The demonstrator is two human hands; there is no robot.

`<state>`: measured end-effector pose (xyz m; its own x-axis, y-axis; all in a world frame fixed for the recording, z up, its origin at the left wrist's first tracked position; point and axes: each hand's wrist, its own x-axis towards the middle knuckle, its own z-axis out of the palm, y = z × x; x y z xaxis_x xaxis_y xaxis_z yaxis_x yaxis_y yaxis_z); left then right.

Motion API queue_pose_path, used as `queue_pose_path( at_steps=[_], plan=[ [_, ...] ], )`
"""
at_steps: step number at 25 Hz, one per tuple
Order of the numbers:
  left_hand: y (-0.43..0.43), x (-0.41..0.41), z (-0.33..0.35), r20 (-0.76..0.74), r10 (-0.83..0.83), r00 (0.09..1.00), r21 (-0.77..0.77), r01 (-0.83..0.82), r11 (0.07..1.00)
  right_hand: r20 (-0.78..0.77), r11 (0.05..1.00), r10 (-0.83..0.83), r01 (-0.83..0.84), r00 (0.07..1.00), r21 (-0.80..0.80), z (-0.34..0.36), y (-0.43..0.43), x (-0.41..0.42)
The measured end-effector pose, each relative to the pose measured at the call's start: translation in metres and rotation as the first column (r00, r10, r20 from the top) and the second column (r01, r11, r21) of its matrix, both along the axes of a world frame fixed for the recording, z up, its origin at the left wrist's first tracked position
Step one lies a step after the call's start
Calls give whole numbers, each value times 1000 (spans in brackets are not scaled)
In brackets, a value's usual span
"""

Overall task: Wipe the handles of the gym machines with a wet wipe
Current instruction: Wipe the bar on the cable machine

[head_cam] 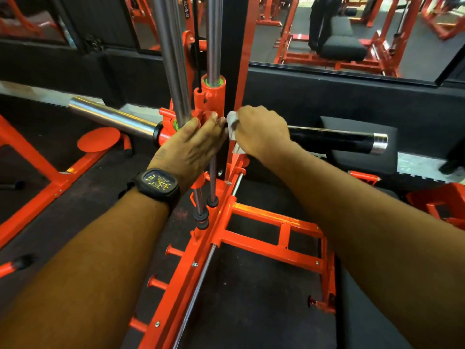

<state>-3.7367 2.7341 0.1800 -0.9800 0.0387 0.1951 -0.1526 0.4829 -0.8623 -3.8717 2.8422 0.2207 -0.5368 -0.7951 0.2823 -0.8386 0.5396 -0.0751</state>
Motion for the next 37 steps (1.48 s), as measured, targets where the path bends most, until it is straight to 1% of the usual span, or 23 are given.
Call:
queue_pose_path(
  at_steps=[1, 4, 6, 7, 10, 11, 14, 17, 19, 21, 23, 25, 26, 28, 30, 31, 33, 34, 35, 36, 37],
  plan=[
    [0, 0, 0, -5, -10, 1000, 6, 10, 1000, 3, 1000, 5, -5, 1000, 6, 2, -2, 4],
    [-2, 0, -2, 24, 4, 1000, 34, -5, 999, -219, 992, 123, -114, 968, 55, -16, 6, 7],
    [-1, -1, -1, 25, 41, 999, 38, -42, 998, -206, 996, 74, -62, 976, 66, -16, 15, -9],
    [-1, -1, -1, 31, 51, 998, 27, -52, 998, -225, 997, 51, -36, 973, 68, -15, 20, -13],
    [-2, -1, -4, 31, 56, 998, 6, -56, 998, -400, 993, 79, -39, 913, 108, -30, 47, -9],
    [-3, -1, -4, 31, 58, 998, 4, -58, 998, -417, 995, 63, -25, 907, 95, -33, 53, -9],
    [-2, -1, -4, 43, 81, 996, 13, -81, 997, -387, 998, -39, 58, 921, 38, -39, 55, -13],
    [-3, -2, -7, 18, 54, 998, 31, -54, 998, -427, 999, -18, 38, 904, 39, -41, 66, -11],
    [-6, -2, -7, 6, 62, 998, 45, -62, 997, -413, 998, -23, 42, 911, 37, -38, 66, -8],
    [-5, -2, -7, -1, 68, 998, 53, -68, 996, -374, 995, -7, 42, 928, 87, -26, 48, -9],
    [-3, -3, -7, -8, 70, 997, 48, -70, 996, -174, 998, -23, 32, 984, 53, -9, 22, -11],
    [-2, -2, -7, -2, 69, 998, 40, -69, 997, 28, 997, -80, 80, 996, 2, -2, 10, -11],
    [-2, -2, -7, 0, 61, 998, 40, -61, 997, 44, 997, -73, 74, 996, -28, -2, 9, -10],
    [-3, -2, -8, -2, 40, 999, 31, -40, 999, -37, 998, 19, -21, 999, -61, -9, 15, -4],
    [-3, -3, -7, 2, 39, 999, 23, -39, 999, -20, 989, 75, -77, 997, -128, -8, 25, -5],
    [-2, -3, -7, 3, 32, 999, 20, -33, 999, -60, 988, 67, -75, 996, -137, -8, 31, -7],
    [-4, -3, -9, -4, 19, 1000, 11, -19, 1000, -220, 992, -20, -8, 975, -125, -11, 40, -5],
    [-6, -3, -9, -22, 10, 1000, 18, -10, 1000, -237, 993, -62, 36, 970, -113, -11, 39, -5],
    [-7, -4, -10, -36, 2, 999, 25, -1, 1000, -216, 993, -86, 66, 973, -99, -10, 32, -4],
    [-7, -4, -11, -39, 0, 999, 30, 1, 1000, -140, 992, -89, 76, 986, -99, -5, 22, -6],
    [-6, -4, -10, -32, 7, 999, 33, -6, 999, -22, 991, -81, 78, 996, -109, 1, 10, -9]
  ],
)
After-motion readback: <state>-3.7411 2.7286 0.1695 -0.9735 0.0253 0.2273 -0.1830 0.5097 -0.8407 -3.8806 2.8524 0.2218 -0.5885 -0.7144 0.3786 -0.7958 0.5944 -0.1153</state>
